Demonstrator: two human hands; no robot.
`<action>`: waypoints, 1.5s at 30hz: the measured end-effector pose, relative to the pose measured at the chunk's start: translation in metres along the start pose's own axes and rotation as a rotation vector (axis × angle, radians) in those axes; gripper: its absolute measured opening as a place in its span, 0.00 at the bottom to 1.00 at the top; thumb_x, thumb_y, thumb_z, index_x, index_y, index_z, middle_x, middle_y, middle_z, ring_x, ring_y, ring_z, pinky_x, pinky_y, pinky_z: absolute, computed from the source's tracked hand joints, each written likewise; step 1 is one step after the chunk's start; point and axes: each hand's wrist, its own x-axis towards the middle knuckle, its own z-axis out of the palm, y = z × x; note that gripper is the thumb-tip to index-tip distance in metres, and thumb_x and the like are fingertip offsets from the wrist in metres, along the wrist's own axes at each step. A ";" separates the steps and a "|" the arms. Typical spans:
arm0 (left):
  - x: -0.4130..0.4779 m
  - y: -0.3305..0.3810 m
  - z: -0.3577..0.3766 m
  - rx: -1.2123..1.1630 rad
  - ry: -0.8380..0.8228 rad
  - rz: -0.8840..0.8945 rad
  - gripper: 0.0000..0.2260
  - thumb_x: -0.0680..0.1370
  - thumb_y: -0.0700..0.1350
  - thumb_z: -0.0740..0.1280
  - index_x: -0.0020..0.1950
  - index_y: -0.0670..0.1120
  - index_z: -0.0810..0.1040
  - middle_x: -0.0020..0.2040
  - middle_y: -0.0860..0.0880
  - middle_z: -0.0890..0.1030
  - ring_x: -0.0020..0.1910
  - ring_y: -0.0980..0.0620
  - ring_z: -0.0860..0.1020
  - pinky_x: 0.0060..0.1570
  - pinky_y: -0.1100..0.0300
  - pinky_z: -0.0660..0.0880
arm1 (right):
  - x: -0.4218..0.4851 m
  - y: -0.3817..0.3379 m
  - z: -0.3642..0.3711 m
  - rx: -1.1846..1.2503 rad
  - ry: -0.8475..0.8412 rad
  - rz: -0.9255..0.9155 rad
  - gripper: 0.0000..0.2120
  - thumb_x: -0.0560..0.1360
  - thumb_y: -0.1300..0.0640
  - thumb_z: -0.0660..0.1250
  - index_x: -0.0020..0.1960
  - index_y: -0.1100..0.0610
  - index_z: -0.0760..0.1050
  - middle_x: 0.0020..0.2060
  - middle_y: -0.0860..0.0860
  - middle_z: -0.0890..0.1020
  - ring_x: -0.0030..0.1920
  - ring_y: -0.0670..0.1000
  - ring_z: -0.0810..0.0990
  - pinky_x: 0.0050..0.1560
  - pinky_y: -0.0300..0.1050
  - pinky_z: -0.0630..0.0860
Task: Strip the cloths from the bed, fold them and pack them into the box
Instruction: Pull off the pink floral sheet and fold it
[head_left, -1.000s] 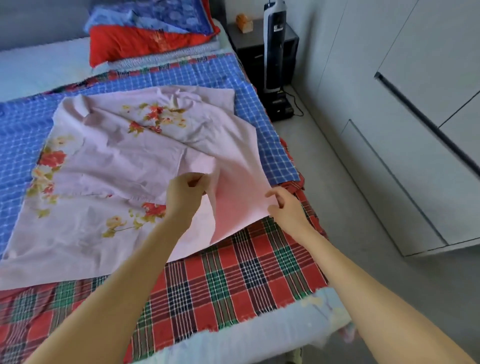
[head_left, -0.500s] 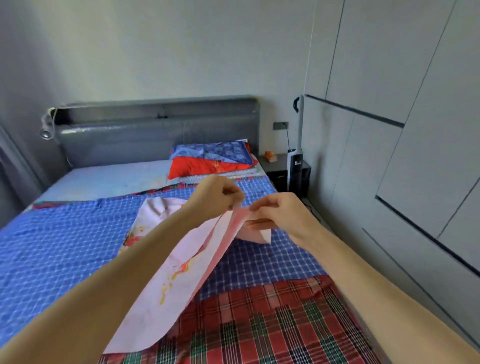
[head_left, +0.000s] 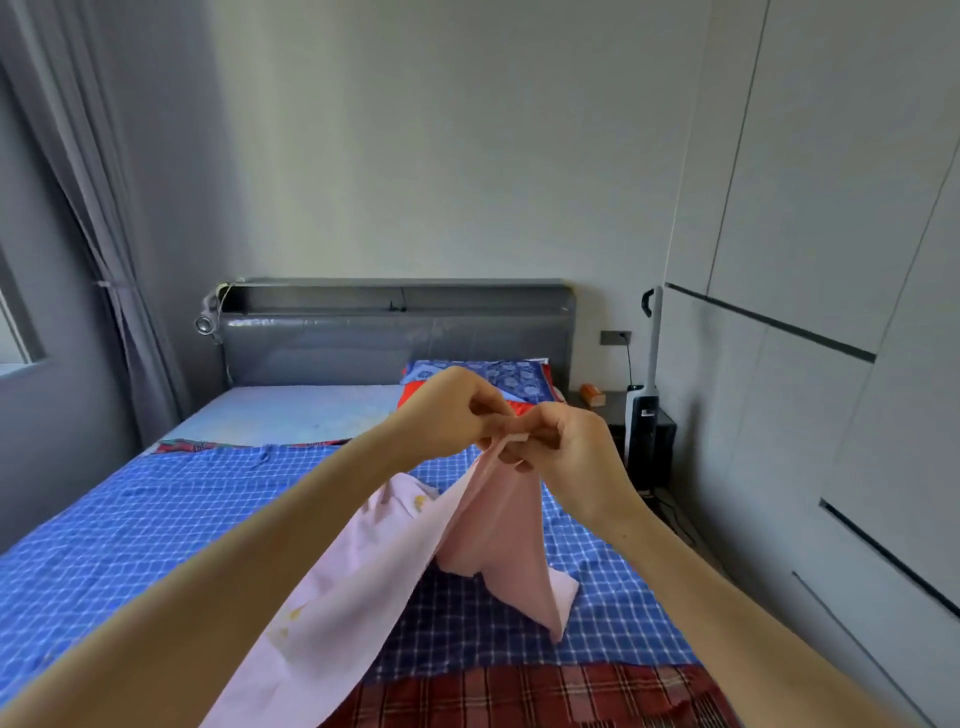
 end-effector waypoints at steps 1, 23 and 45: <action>-0.001 0.001 0.001 0.049 0.000 0.010 0.06 0.75 0.46 0.70 0.45 0.44 0.83 0.32 0.52 0.79 0.31 0.58 0.74 0.37 0.65 0.72 | 0.000 0.002 0.002 -0.023 0.015 0.010 0.10 0.70 0.72 0.67 0.39 0.57 0.77 0.32 0.51 0.84 0.36 0.55 0.83 0.42 0.54 0.80; -0.014 -0.016 0.004 0.323 0.094 0.141 0.05 0.77 0.42 0.67 0.48 0.48 0.71 0.32 0.54 0.75 0.30 0.54 0.71 0.32 0.60 0.67 | 0.017 0.026 0.015 -0.408 -0.088 -0.227 0.03 0.72 0.63 0.70 0.42 0.61 0.77 0.43 0.54 0.79 0.47 0.55 0.77 0.50 0.53 0.72; -0.021 -0.075 0.049 0.316 0.692 0.176 0.14 0.75 0.47 0.63 0.40 0.38 0.80 0.36 0.46 0.79 0.36 0.47 0.76 0.35 0.56 0.76 | 0.103 -0.041 -0.026 -0.085 0.205 -0.224 0.08 0.75 0.63 0.68 0.42 0.69 0.76 0.30 0.52 0.74 0.36 0.49 0.71 0.40 0.40 0.69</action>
